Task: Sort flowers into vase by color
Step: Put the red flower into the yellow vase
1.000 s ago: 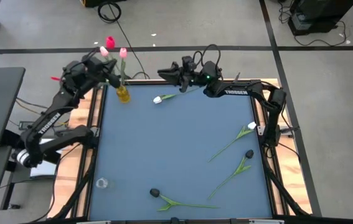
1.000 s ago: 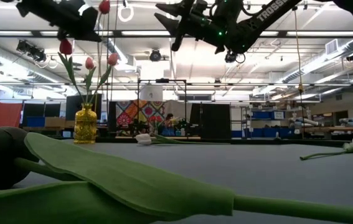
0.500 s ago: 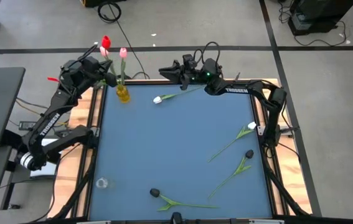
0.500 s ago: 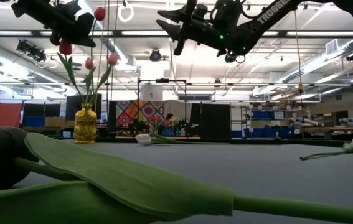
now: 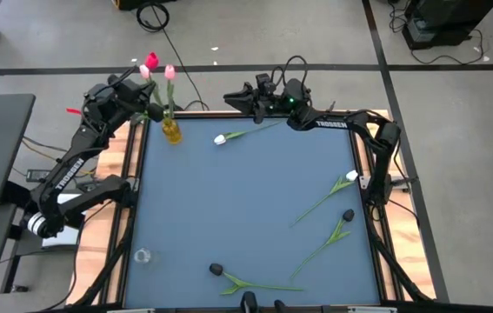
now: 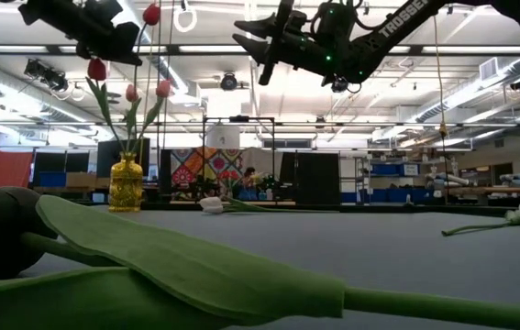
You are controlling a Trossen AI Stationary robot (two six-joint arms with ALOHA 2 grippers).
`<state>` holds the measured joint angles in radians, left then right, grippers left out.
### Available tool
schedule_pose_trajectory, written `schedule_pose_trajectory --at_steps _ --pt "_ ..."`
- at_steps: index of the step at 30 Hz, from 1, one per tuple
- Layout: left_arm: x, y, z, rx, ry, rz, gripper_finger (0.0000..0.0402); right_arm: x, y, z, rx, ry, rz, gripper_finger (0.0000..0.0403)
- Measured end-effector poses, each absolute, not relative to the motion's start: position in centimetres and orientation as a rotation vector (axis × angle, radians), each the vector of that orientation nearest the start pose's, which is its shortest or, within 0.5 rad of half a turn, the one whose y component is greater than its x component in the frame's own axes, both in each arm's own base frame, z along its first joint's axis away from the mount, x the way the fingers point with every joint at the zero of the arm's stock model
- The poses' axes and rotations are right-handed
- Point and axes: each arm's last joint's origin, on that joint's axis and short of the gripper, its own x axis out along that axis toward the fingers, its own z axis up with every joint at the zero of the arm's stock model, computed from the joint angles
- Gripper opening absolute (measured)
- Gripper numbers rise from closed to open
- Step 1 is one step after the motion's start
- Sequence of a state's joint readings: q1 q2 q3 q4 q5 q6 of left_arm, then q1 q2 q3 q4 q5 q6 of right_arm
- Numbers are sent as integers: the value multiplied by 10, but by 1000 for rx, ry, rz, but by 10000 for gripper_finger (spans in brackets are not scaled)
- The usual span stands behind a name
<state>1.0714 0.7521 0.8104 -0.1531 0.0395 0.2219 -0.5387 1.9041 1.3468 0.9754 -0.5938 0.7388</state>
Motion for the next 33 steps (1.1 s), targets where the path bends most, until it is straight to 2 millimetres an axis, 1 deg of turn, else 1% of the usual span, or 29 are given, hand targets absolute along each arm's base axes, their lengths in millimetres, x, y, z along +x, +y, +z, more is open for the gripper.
schedule_pose_trajectory --at_steps 6,17,22,28,33 --pt "79 143 343 123 265 1025 3 376 -209 312 497 -313 174 129" --pt "80 142 342 118 266 1014 4 376 -209 312 496 -314 174 129" --pt "85 138 344 149 274 974 4 376 -209 312 496 -314 174 129" --pt "87 135 353 204 272 954 4 376 -209 311 507 -308 173 129" --pt "88 137 350 194 302 955 4 376 -210 311 505 -307 171 129"
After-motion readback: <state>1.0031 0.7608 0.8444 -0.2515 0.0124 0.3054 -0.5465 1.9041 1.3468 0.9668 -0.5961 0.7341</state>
